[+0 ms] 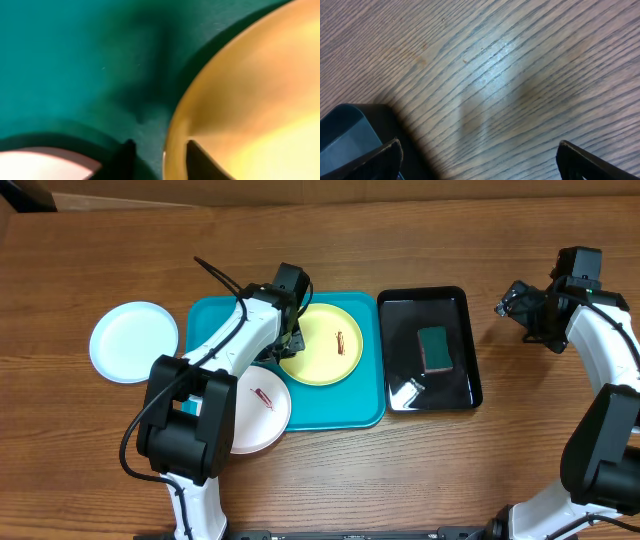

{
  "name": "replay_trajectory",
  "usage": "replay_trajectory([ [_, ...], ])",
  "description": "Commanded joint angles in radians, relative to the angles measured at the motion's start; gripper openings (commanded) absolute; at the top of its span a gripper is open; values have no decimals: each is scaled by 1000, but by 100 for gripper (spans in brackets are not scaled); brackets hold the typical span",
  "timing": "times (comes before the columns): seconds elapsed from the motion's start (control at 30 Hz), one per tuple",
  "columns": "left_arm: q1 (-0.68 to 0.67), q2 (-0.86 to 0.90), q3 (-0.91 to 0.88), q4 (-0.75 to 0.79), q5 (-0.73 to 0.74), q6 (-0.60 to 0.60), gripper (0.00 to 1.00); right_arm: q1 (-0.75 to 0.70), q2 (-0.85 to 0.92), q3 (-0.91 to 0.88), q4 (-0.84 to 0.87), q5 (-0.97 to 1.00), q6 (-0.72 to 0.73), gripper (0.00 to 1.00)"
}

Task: Clean dirty plates on tray and stack at the side
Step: 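Reach the right gripper into the black tray and grasp the sponge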

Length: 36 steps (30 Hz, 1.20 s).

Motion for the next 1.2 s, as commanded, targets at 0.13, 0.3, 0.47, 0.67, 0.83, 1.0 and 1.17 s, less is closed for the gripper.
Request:
replay_trajectory([
  [0.13, 14, 7, -10, 8, -8, -19, 12, 3, -23, 22, -28, -119, 4, 100],
  [0.3, 14, 7, -14, 16, -8, -19, 14, 3, -24, 23, -89, -285, 13, 100],
  [0.47, 15, 7, -35, 58, 19, 47, 18, 37, -24, 23, -109, -283, -92, 95],
  [0.67, 15, 7, -35, 67, 30, 53, 15, 135, -24, 23, -120, -239, -193, 79],
  [0.83, 15, 7, -35, 73, 45, 79, 15, 255, -23, 23, -139, -107, -235, 84],
  [1.0, 15, 7, -35, 74, 45, 82, 13, 378, -23, 22, -178, 29, -241, 89],
  [1.17, 15, 7, -35, 73, 45, 82, 10, 449, -23, -13, -171, 92, -237, 89],
])
